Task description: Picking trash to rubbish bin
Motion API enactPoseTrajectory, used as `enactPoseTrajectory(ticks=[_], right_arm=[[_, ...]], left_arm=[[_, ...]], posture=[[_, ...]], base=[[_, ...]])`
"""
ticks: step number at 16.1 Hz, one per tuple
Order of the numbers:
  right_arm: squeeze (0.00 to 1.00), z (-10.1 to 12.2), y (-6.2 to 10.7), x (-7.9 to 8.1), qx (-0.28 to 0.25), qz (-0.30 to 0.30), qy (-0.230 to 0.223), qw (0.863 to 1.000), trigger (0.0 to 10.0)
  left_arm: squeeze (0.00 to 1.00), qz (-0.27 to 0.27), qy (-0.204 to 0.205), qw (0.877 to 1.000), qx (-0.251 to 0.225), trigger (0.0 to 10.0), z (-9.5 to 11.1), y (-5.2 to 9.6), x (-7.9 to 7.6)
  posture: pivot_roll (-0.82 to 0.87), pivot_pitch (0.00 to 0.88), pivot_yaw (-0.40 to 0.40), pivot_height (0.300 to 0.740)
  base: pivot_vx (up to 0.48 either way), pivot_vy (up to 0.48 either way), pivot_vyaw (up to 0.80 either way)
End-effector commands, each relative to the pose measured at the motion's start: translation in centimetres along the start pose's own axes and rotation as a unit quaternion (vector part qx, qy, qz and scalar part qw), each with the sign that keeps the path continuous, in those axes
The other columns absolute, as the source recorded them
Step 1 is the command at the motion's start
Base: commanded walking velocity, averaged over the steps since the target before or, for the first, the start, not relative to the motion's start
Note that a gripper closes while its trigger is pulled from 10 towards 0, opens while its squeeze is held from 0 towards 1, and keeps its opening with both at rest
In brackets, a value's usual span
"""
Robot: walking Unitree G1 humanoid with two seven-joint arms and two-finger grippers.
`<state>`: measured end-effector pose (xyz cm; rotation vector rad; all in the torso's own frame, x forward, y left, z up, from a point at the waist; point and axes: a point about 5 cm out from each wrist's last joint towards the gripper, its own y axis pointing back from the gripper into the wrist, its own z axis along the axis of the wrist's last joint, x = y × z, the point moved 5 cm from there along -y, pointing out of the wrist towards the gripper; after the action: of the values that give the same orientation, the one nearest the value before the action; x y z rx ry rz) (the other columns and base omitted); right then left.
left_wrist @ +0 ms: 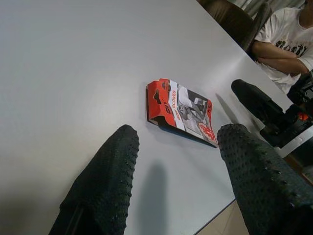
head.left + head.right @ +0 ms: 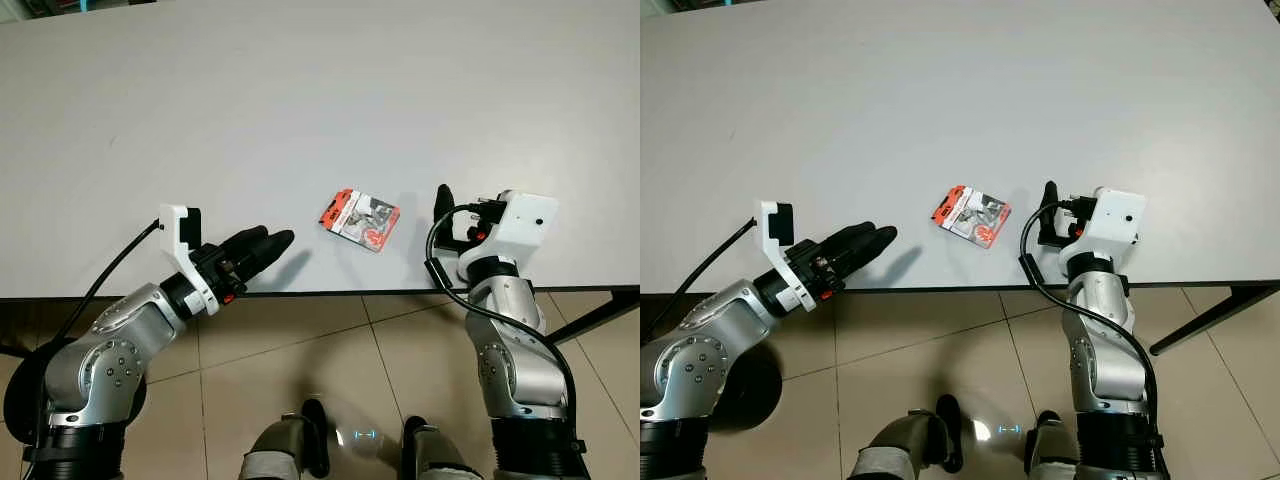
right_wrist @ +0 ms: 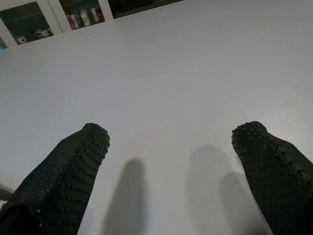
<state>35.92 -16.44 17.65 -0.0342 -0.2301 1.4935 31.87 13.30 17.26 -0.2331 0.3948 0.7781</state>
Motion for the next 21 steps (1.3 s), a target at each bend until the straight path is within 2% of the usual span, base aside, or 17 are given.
enactPoseTrajectory(ticks=[1, 14, 15, 16, 17, 19, 20, 21], right_arm=[[0.0, -0.3, 0.2, 0.4, 0.006, 0.004, -0.002, 1.0, 10.0], [0.0, -0.3, 0.2, 0.4, 0.006, 0.004, -0.002, 1.0, 10.0], [0.0, 0.0, 0.2, 3.0, 0.01, 0.065, -0.006, 0.998, 10.0], [0.0, 0.1, 0.2, 3.3, 0.009, 0.072, -0.005, 0.997, 10.0], [0.0, 0.1, 0.1, 3.1, 0.008, 0.07, -0.004, 0.998, 10.0], [0.0, 0.3, -0.1, 1.7, 0.004, 0.045, 0.005, 0.999, 10.0], [0.0, 0.4, -0.2, 1.4, 0.003, 0.041, 0.008, 0.999, 10.0], [0.0, 0.5, -0.3, 0.4, 0.002, 0.027, 0.013, 1.0, 10.0]], left_arm=[[0.0, 0.001, 0.014, 1.0, 0.008, 10.0, -0.5, 0.6, 0.3], [0.0, -0.002, 0.017, 1.0, 0.01, 10.0, -0.6, 0.6, 0.3], [0.0, -0.025, 0.054, 0.998, -0.021, 10.0, -2.0, -4.4, -1.7], [0.0, -0.024, 0.052, 0.998, -0.024, 10.0, -2.0, -4.9, -1.8], [0.0, -0.019, 0.044, 0.999, -0.026, 10.0, -1.8, -4.8, -1.6], [0.0, 0.029, -0.013, 0.999, -0.036, 10.0, -0.5, -4.1, 0.0], [0.0, 0.042, -0.022, 0.998, -0.039, 10.0, -0.3, -4.0, 0.4], [0.0, 0.07, -0.035, 0.996, -0.048, 10.0, 0.3, -3.6, 1.6]], posture=[[0.06, 0.288, 0.164, 0.74], [0.06, 0.288, 0.164, 0.74], [0.03, 0.293, 0.152, 0.74], [0.03, 0.292, 0.151, 0.74], [0.03, 0.29, 0.151, 0.74], [0.03, 0.287, 0.152, 0.74], [0.03, 0.287, 0.152, 0.74], [0.03, 0.286, 0.153, 0.74]], base=[[0.0, 0.0, 0.0], [0.0, 0.0, 0.0], [0.0, 0.0, 0.0], [0.0, 0.0, 0.0], [0.0, 0.0, 0.0], [0.0, 0.0, 0.0], [0.0, 0.0, 0.0], [0.0, 0.0, 0.0]])
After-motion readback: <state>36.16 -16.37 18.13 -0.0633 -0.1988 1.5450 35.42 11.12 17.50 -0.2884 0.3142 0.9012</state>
